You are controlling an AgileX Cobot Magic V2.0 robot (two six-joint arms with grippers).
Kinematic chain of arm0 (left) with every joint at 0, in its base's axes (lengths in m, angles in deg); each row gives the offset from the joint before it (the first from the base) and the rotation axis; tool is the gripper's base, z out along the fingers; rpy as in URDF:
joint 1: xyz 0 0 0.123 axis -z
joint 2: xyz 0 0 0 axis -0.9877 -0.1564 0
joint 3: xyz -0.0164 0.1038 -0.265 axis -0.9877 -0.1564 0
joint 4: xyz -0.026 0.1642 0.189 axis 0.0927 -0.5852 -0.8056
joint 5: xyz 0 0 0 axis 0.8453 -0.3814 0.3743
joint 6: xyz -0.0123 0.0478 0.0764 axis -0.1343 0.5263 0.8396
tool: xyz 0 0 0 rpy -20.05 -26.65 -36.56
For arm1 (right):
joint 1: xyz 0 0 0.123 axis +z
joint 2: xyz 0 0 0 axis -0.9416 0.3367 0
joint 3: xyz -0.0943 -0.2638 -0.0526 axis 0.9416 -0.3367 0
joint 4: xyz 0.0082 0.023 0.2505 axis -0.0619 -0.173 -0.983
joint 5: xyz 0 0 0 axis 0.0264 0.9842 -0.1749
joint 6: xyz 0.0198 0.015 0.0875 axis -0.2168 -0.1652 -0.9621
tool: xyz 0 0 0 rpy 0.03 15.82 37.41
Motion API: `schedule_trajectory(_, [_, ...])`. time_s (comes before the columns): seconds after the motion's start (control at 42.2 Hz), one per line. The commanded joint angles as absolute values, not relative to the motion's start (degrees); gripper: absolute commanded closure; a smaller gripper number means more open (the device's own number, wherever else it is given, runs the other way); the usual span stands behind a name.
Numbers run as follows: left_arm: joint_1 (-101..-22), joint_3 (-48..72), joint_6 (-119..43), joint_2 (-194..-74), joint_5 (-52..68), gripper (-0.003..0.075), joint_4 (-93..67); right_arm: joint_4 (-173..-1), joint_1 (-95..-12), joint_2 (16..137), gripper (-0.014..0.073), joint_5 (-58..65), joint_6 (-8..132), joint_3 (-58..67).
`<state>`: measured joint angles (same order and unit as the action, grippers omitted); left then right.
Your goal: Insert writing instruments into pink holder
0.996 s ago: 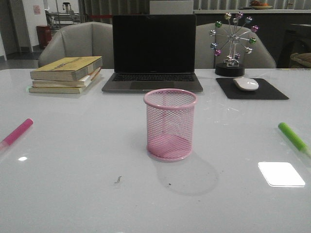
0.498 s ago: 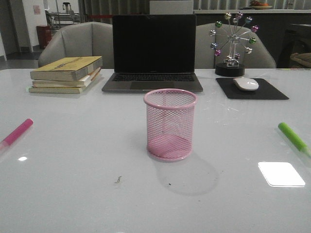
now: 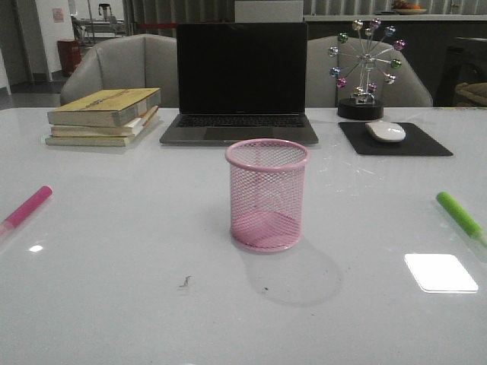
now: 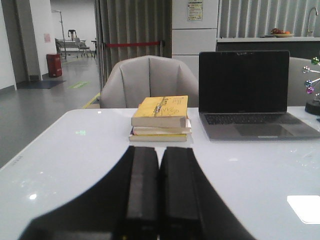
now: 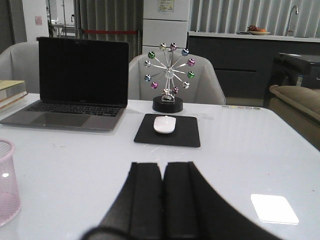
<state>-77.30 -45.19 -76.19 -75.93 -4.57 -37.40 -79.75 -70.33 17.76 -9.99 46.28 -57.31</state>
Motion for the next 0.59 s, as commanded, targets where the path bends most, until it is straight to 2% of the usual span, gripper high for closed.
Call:
schedule_trajectory(0.0, [-77.37, -41.21, -76.38, -74.87, -10.32, 0.0629, -37.44, -81.21, -70.37, 16.69, 0.0539, -15.16, 46.45, -52.22])
schedule_trajectory(0.237, [-77.37, -26.94, -76.49, -76.06, -3.26, 0.0629, -37.07, -80.96, -70.37, 18.48, 0.0539, -6.97, 46.45, -38.08])
schedule_trajectory(0.569, [-77.37, -3.87, -76.49, -90.57, 22.44, 0.0629, -35.74, -77.92, -70.37, 32.65, 0.0539, 12.57, 46.45, -20.23])
